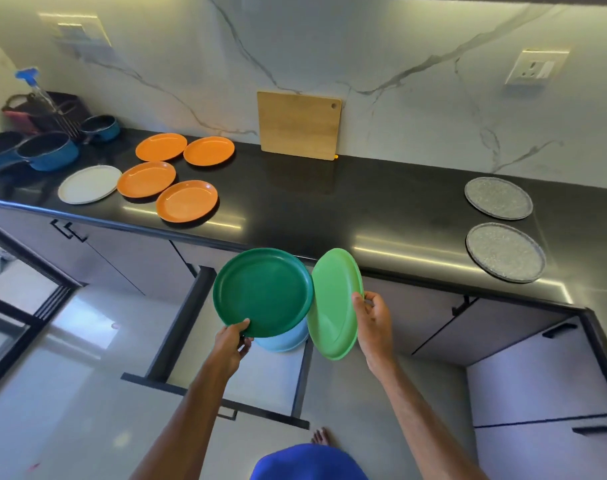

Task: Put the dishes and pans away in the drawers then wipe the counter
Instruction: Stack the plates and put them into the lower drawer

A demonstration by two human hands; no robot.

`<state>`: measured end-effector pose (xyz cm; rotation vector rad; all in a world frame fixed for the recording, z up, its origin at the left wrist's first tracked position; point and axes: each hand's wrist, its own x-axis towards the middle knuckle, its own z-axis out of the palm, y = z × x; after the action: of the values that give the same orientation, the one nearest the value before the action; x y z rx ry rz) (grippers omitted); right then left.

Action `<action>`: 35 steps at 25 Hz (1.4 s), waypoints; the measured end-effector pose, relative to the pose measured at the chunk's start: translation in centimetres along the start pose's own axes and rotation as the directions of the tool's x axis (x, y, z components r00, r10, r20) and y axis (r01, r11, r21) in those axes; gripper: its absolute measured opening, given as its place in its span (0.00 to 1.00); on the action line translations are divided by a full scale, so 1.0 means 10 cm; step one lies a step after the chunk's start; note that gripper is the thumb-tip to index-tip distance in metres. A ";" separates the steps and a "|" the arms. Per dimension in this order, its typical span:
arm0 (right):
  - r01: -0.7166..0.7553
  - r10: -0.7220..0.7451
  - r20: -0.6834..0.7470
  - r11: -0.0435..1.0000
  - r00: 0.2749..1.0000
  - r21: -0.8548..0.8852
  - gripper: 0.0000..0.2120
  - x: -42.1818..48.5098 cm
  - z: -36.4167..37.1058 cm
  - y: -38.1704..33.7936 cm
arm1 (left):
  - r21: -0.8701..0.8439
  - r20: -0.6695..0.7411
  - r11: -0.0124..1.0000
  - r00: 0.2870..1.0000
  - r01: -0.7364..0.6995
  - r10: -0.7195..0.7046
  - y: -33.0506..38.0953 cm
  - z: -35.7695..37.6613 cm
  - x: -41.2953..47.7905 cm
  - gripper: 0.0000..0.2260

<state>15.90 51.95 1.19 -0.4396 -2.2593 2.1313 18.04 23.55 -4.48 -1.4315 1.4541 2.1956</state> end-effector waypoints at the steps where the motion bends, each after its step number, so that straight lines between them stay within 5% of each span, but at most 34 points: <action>1: 0.001 -0.001 -0.026 1.000 1.000 0.010 0.09 -0.12 0.07 0.07 | -0.003 0.005 1.000 1.000 0.027 -0.027 -0.02 -0.12 0.01 0.08; 10: -0.154 0.195 -0.212 0.968 0.958 0.198 0.06 -1.21 0.83 0.55 | 0.113 0.240 0.958 0.928 0.264 -0.284 0.02 -1.11 -0.09 0.15; 15: -0.160 0.194 -0.288 0.978 0.938 0.136 0.18 -1.37 1.30 0.48 | 0.332 0.223 0.926 0.939 0.179 -0.262 0.48 -1.39 0.05 0.18; 21: -0.224 0.272 -0.404 0.961 0.874 0.163 0.15 -1.03 1.99 0.73 | 0.582 0.123 0.813 0.984 0.032 -0.127 0.99 -1.51 1.02 0.14; 24: -0.275 0.331 -0.461 0.943 0.823 0.186 0.14 -0.76 2.48 1.02 | 0.783 0.143 0.611 0.990 -0.115 0.003 1.17 -1.57 1.74 0.16; 27: -0.324 0.379 -0.467 0.925 0.799 0.197 0.13 -0.61 2.88 1.40 | 0.918 0.251 0.274 0.955 -0.286 0.156 1.21 -1.64 2.28 0.18; 31: -0.381 0.457 -0.473 0.890 0.753 0.252 0.11 -0.42 3.21 1.95 | 0.865 0.497 -0.086 0.823 -0.494 0.274 0.89 -1.62 3.00 0.25; 35: -0.408 0.526 -0.453 0.849 0.720 0.337 0.07 -0.19 3.42 2.34 | 0.746 0.642 -0.432 0.719 -0.506 0.266 0.63 -1.41 3.52 0.35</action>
<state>15.79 18.94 -24.03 -1.5246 -1.6951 2.0329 4.47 -3.22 -28.52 0.1100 2.7852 0.2271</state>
